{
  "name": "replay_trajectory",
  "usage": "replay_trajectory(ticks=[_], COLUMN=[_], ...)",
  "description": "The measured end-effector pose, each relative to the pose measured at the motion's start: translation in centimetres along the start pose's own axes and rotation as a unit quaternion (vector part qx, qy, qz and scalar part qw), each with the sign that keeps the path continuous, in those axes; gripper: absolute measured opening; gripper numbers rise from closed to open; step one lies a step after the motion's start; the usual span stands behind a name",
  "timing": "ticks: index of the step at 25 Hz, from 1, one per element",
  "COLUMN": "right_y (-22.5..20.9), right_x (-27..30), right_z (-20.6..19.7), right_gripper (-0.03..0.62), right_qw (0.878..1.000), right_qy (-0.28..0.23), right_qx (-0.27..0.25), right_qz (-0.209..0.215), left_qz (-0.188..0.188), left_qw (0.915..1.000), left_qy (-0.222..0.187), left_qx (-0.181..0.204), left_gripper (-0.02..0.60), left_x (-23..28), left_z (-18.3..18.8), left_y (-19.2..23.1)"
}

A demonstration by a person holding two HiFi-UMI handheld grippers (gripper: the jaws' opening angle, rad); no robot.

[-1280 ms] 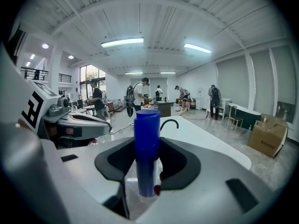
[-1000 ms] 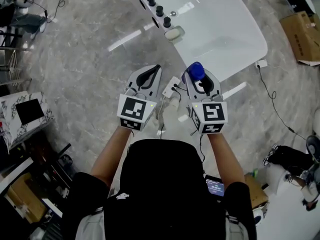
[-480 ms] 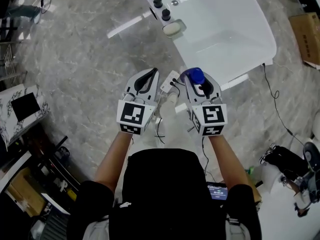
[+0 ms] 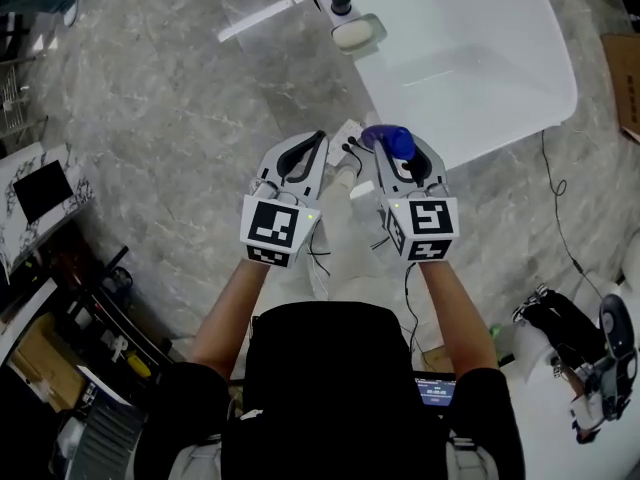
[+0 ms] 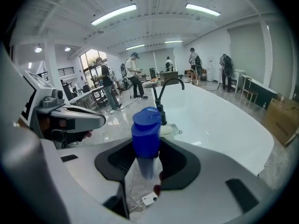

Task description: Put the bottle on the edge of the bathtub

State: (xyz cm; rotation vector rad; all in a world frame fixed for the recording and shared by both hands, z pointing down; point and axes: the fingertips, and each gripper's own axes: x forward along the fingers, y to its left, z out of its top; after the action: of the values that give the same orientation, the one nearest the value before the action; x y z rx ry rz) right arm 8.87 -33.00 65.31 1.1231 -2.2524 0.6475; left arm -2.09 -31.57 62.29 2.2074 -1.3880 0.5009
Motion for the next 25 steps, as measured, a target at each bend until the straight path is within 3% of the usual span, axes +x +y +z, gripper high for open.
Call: replay_trajectory(ticks=[11, 25], right_y=[-3.2, -6.6], right_x=[6.3, 14.9], right_z=[-1.1, 0.9], right_gripper=[0.164, 0.164], right_qw=[1.000, 0.997], right_qy=[0.015, 0.016], right_qx=[-0.014, -0.078], right_qz=[0.002, -0.004], left_qz=[0.008, 0.022], left_qw=[0.9997, 0.9985], left_qy=[0.022, 0.041], left_qx=[-0.010, -0.027], left_gripper=[0.011, 0.011], left_x=[3.1, 4.3], left_z=[-3.3, -5.9], left_y=[1.0, 2.5])
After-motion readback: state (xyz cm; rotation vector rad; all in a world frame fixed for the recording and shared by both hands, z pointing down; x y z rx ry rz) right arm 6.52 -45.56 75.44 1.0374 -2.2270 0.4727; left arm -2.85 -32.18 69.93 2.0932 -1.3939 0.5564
